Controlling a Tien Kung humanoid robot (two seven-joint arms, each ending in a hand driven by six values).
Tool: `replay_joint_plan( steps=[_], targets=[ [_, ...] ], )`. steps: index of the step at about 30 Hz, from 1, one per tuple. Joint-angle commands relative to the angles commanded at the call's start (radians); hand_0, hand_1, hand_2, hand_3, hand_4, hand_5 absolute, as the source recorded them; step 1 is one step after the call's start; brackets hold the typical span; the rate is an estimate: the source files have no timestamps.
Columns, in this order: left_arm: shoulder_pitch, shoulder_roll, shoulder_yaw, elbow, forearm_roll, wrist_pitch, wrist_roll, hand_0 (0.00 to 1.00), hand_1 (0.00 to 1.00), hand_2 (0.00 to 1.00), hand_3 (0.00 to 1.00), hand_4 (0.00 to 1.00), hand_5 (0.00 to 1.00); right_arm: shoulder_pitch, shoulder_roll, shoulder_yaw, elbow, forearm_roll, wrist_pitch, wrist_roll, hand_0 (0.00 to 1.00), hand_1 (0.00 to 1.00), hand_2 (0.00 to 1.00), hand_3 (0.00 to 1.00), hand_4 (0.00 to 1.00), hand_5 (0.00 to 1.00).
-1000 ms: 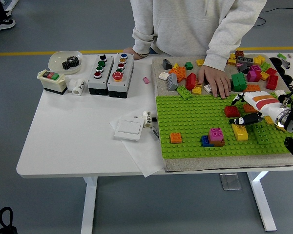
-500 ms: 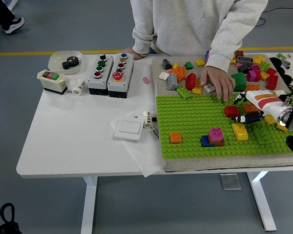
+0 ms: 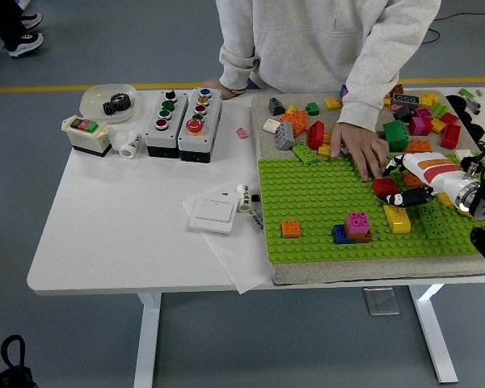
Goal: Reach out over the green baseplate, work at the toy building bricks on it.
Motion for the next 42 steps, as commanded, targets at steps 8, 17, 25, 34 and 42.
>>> replay_joint_plan(
  steps=[8, 17, 25, 34, 42],
  targets=[
    [-0.001, 0.000, 0.002, -0.001, 0.000, -0.001, -0.001, 0.730, 0.730, 0.701, 0.599, 0.659, 0.603, -0.004, -0.002, -0.006, 0.001, -0.011, -0.006, -0.003, 0.704, 0.618, 0.640, 0.564, 0.795, 0.544],
    [-0.002, -0.001, 0.001, -0.001, 0.001, -0.001, -0.001, 0.730, 0.730, 0.701, 0.597, 0.660, 0.604, -0.008, -0.007, -0.010, 0.002, -0.020, -0.007, -0.005, 0.683, 0.596, 0.614, 0.550, 0.793, 0.555],
    [0.000, -0.001, 0.002, -0.001, 0.000, -0.002, -0.003, 0.730, 0.731, 0.701, 0.598, 0.661, 0.604, -0.014, -0.006, -0.011, 0.003, -0.033, -0.019, 0.005, 0.667, 0.591, 0.605, 0.547, 0.789, 0.557],
    [0.007, 0.000, 0.001, -0.001, 0.000, -0.005, -0.005, 0.730, 0.730, 0.702, 0.597, 0.660, 0.605, -0.020, -0.007, 0.015, 0.016, -0.062, -0.039, 0.027, 0.651, 0.581, 0.590, 0.532, 0.754, 0.579],
    [0.012, 0.001, -0.003, -0.001, 0.006, -0.009, -0.003, 0.729, 0.728, 0.701, 0.597, 0.660, 0.605, -0.024, -0.014, 0.043, 0.033, -0.081, -0.046, 0.041, 0.649, 0.582, 0.590, 0.532, 0.752, 0.576]
  ],
)
